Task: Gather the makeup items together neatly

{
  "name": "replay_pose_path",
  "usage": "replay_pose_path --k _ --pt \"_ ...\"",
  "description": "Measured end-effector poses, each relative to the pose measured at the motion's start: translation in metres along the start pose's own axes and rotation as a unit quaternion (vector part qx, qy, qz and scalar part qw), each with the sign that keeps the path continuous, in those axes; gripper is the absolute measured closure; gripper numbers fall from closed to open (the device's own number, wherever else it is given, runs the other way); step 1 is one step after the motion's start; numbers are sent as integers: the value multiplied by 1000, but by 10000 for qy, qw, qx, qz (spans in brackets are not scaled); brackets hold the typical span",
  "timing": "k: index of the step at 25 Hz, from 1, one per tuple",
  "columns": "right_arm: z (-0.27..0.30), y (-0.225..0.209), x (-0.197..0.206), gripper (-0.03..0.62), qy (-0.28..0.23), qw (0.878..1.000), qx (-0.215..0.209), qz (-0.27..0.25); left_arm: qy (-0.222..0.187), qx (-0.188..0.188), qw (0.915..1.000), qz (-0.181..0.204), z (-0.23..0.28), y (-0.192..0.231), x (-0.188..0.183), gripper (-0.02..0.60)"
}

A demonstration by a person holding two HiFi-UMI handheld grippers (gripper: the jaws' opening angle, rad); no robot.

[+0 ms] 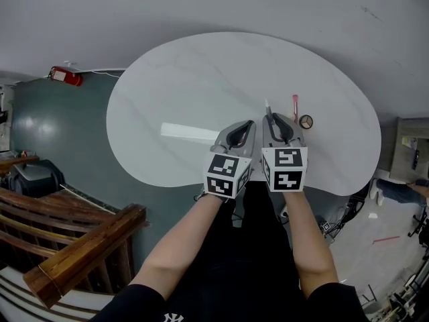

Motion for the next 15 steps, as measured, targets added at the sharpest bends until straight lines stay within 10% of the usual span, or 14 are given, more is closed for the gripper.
replay_pose_path --k 15 --pt "-58 -35 23 517 -323 9971 554 399 43 597 9977 330 11 -56 2 572"
Point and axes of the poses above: the fingertips, and each gripper's own axes: z forward along the fingers, y to its left, x out of its underside, the point moved 10 cm from there along -z, backward along the fingers, and after that the axes turned 6 degrees about x, right-handed, at the moved point
